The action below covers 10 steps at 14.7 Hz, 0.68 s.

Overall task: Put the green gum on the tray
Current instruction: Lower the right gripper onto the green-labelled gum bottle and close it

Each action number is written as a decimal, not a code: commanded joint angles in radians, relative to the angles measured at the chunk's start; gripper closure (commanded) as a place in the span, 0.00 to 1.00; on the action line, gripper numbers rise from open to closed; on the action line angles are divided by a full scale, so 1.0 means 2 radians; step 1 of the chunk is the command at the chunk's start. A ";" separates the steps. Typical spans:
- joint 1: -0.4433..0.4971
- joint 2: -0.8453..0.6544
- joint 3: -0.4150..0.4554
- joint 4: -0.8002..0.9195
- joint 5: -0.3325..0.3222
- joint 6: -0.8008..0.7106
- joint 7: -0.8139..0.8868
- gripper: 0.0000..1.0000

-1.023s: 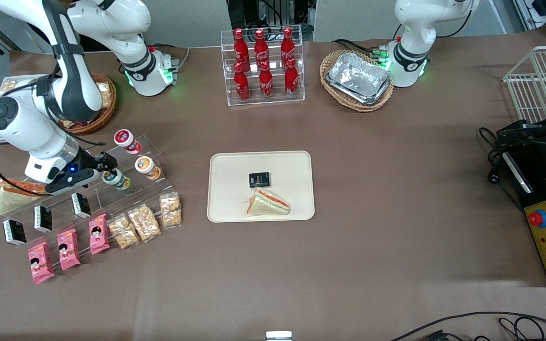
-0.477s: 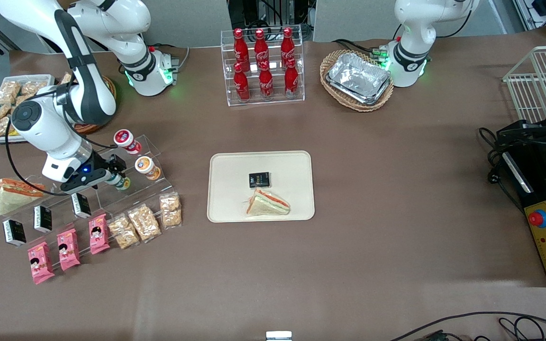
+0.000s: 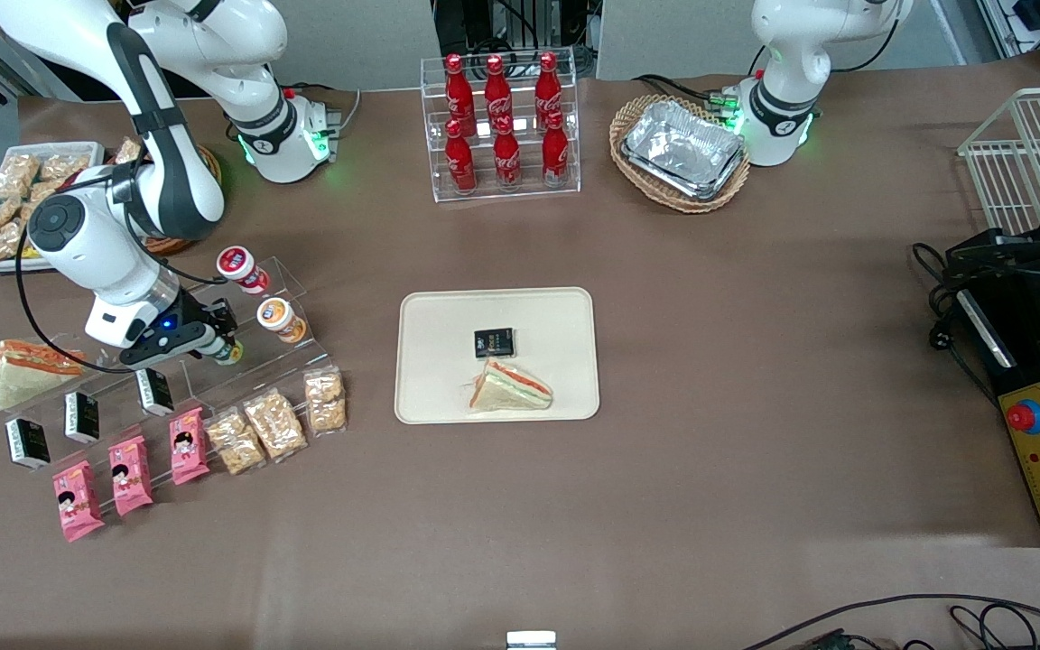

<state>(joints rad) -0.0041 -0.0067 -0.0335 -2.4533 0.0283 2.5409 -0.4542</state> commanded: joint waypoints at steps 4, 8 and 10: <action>0.003 -0.009 0.000 0.062 0.004 -0.084 0.018 1.00; 0.003 -0.010 0.000 0.194 0.005 -0.264 0.042 0.99; 0.007 -0.010 0.000 0.261 0.005 -0.341 0.051 0.99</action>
<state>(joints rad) -0.0040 -0.0380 -0.0326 -2.1200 0.0291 2.0647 -0.3898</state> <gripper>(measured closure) 0.414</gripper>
